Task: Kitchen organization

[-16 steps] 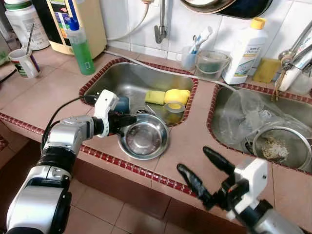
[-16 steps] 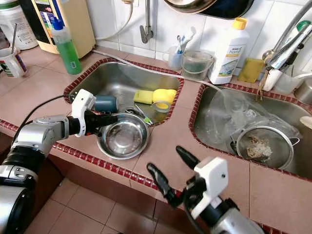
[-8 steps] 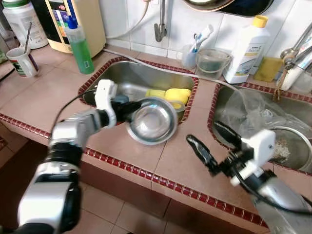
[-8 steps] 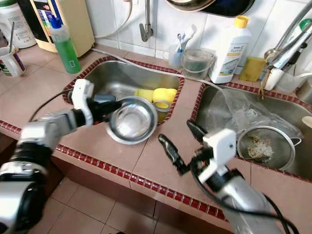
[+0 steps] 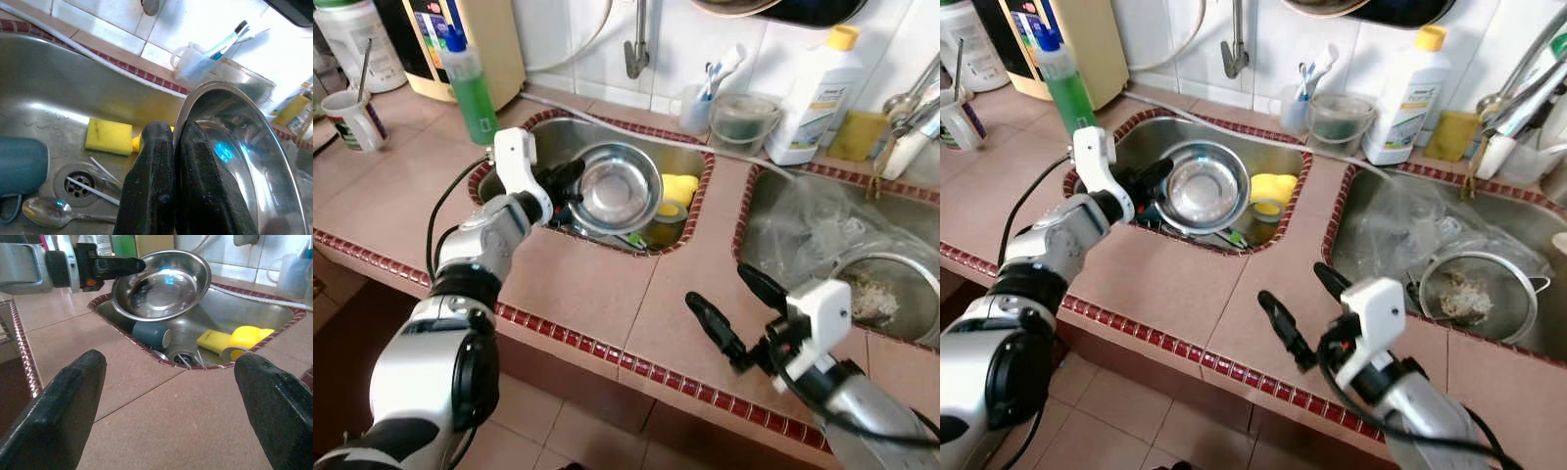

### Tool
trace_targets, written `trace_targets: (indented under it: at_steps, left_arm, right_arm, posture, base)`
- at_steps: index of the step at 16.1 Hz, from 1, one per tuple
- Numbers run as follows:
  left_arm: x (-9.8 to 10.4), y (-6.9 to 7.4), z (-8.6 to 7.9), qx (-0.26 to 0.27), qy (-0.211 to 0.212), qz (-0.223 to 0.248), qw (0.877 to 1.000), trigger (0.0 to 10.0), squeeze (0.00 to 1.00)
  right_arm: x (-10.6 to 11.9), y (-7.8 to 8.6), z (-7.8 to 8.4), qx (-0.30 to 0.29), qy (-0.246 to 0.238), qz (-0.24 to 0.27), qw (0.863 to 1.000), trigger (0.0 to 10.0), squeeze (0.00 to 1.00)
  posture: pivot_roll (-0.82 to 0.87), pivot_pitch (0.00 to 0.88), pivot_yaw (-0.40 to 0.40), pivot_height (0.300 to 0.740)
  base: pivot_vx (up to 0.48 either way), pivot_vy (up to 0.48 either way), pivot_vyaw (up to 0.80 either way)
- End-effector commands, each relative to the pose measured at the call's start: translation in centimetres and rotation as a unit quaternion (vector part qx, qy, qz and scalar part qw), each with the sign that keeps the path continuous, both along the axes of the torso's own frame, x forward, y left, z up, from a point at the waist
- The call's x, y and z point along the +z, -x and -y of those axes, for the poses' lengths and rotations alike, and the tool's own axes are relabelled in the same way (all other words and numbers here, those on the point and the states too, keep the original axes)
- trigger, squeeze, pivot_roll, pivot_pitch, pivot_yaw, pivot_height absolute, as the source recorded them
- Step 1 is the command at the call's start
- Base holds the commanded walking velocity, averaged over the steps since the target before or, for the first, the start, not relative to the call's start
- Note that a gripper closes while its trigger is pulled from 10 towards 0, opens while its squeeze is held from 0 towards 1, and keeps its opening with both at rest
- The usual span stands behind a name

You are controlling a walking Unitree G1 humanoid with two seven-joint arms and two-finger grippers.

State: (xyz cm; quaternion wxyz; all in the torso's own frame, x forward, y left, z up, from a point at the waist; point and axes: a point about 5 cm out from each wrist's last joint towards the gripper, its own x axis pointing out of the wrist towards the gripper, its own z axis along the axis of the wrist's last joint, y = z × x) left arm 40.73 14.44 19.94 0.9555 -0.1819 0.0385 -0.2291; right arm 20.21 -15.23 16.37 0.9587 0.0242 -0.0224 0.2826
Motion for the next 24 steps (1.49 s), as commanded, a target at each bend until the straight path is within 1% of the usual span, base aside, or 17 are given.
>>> trace_targets:
  at_steps: [1, 3, 4, 5, 6, 8, 10, 11, 12, 13, 16, 17, 24]
  left_arm:
    - [0.7, -0.3, 0.5, 0.01, -0.003, 0.013, 1.0, 10.0, 0.0]
    - [0.8, -0.4, 0.8, 0.009, -0.002, 0.016, 1.0, 10.0, 0.0]
    - [1.0, -0.5, 1.1, 0.01, -0.009, 0.025, 1.0, 10.0, 0.0]
    - [1.2, -0.6, 1.6, 0.009, -0.027, 0.036, 0.999, 10.0, 0.0]
    - [1.3, -0.6, 1.7, 0.009, -0.03, 0.04, 0.999, 10.0, 0.0]
    - [1.7, -0.8, 2.0, 0.023, -0.093, 0.065, 0.993, 10.0, 0.0]
    - [1.9, -1.0, 1.6, 0.043, -0.11, 0.066, 0.991, 10.0, 0.0]
    - [1.9, -1.0, 1.6, 0.043, -0.11, 0.067, 0.991, 10.0, 0.0]
    - [2.0, -1.0, 1.5, 0.05, -0.128, 0.074, 0.988, 10.0, 0.0]
    - [2.1, -1.0, 1.4, 0.051, -0.136, 0.079, 0.986, 10.0, 0.0]
    - [2.4, -1.1, 0.9, 0.063, -0.145, 0.089, 0.983, 10.0, 0.0]
    - [2.5, -1.1, 0.7, 0.067, -0.161, 0.093, 0.98, 10.0, 0.0]
    - [2.5, -1.1, 0.7, 0.067, -0.161, 0.093, 0.98, 10.0, 0.0]
  right_arm:
    - [0.5, 0.8, -0.1, -0.003, -0.002, 0.002, 1.0, 10.0, 0.0]
    - [0.5, 1.3, -0.1, -0.007, -0.002, -0.001, 1.0, 10.0, 0.0]
    - [0.6, 1.7, -0.1, -0.012, -0.003, -0.003, 1.0, 10.0, 0.0]
    - [0.8, 2.3, -0.2, -0.013, -0.004, -0.005, 1.0, 10.0, 0.0]
    - [0.8, 2.4, -0.2, -0.012, -0.004, -0.006, 1.0, 10.0, 0.0]
    - [1.2, 3.0, -0.4, -0.009, -0.003, -0.01, 1.0, 10.0, 0.0]
    - [1.5, 3.3, -0.4, -0.008, -0.003, -0.012, 1.0, 10.0, 0.0]
    - [1.6, 3.4, -0.4, -0.007, -0.003, -0.012, 1.0, 10.0, 0.0]
    - [1.9, 3.7, -0.6, -0.006, -0.006, -0.015, 1.0, 10.0, 0.0]
    - [2.0, 3.9, -0.7, -0.005, -0.008, -0.016, 1.0, 10.0, 0.0]
    - [2.4, 4.7, -1.0, -0.004, -0.013, -0.023, 1.0, 10.0, 0.0]
    - [2.5, 4.8, -1.1, -0.006, -0.015, -0.024, 1.0, 10.0, 0.0]
    - [2.5, 4.8, -1.1, -0.006, -0.015, -0.024, 1.0, 10.0, 0.0]
  posture:
    - [-0.27, 0.18, 0.044, 0.74]
    - [-0.28, 0.2, 0.05, 0.74]
    - [-0.3, 0.214, 0.052, 0.74]
    - [-0.31, 0.231, 0.048, 0.74]
    - [-0.31, 0.231, 0.048, 0.74]
    - [-0.32, 0.264, 0.042, 0.74]
    - [-0.33, 0.291, 0.039, 0.74]
    - [-0.33, 0.294, 0.037, 0.74]
    - [-0.34, 0.313, 0.035, 0.74]
    - [-0.34, 0.326, 0.037, 0.74]
    - [-0.34, 0.355, 0.036, 0.74]
    - [-0.34, 0.369, 0.036, 0.74]
    - [-0.34, 0.369, 0.036, 0.74]
  base:
    - [0.0, 0.0, 0.0]
    - [0.0, 0.0, 0.0]
    - [0.0, 0.0, 0.0]
    - [0.0, 0.0, 0.0]
    - [0.0, 0.0, 0.0]
    - [0.0, 0.0, 0.0]
    - [0.0, 0.0, 0.0]
    - [0.0, 0.0, 0.0]
    - [0.0, 0.0, 0.0]
    - [0.0, 0.0, 0.0]
    - [0.0, 0.0, 0.0]
    - [0.0, 0.0, 0.0]
    - [0.0, 0.0, 0.0]
